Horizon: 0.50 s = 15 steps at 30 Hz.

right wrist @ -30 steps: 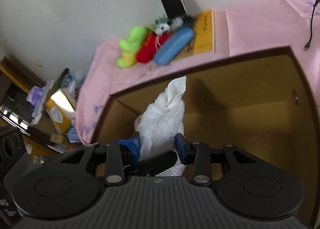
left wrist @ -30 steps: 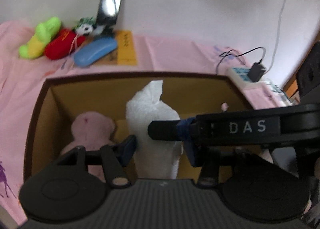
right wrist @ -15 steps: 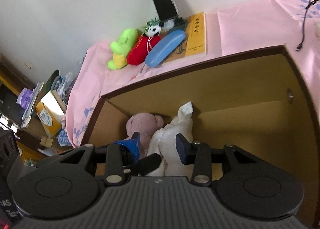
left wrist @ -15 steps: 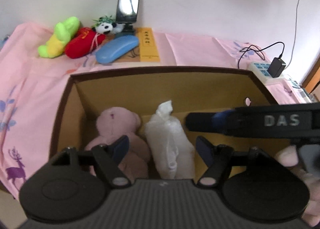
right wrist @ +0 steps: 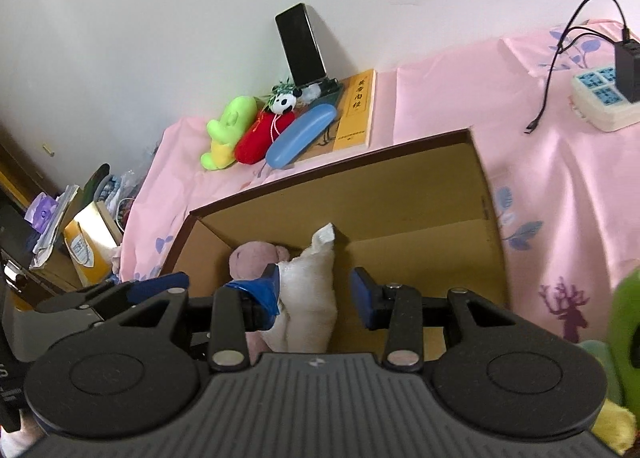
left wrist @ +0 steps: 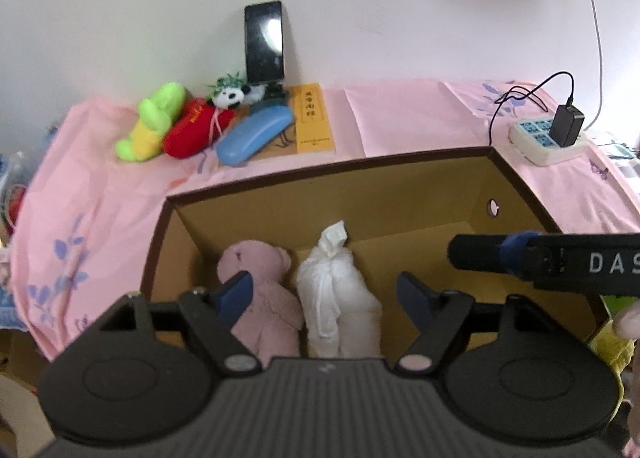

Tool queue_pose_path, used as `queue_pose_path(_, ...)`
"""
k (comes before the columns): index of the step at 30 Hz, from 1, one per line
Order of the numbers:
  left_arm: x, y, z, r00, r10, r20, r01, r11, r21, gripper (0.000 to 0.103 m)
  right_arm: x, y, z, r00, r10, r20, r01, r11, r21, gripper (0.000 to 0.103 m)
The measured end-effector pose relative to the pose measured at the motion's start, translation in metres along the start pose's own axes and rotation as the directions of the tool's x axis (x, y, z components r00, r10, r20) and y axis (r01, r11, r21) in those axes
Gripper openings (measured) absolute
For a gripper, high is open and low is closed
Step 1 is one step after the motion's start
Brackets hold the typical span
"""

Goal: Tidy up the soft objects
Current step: 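Open the right gripper to drop the bundle beside the teddy bear, then move the right gripper to the green plush doll and grasp it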

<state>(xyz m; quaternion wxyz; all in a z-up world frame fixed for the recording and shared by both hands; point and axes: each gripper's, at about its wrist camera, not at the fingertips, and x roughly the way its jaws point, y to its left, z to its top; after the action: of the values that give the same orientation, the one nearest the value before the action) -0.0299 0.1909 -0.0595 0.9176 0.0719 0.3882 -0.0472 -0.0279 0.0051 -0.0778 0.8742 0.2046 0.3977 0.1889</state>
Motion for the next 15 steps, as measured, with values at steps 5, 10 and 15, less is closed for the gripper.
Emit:
queue_pose_path(5,-0.016,-0.026,0.000,0.998,0.058,0.004,-0.058,0.998,0.000,0.080,-0.022,-0.016,0.001,0.999,0.044,0.001,-0.044,0.999,0.000,0.023)
queue_pose_path(10,-0.037,-0.053,-0.004,0.997,0.080,0.021,-0.080,0.997,-0.022,0.081,-0.048,-0.033,-0.004,0.996,0.088,-0.004,-0.088,0.996,-0.015,0.023)
queue_pose_path(15,-0.057,-0.082,-0.011,0.997,0.061,0.044,-0.059,0.998,-0.033,0.082,-0.080,-0.057,-0.011,0.992,0.122,-0.001,-0.122,0.992,-0.009,0.023)
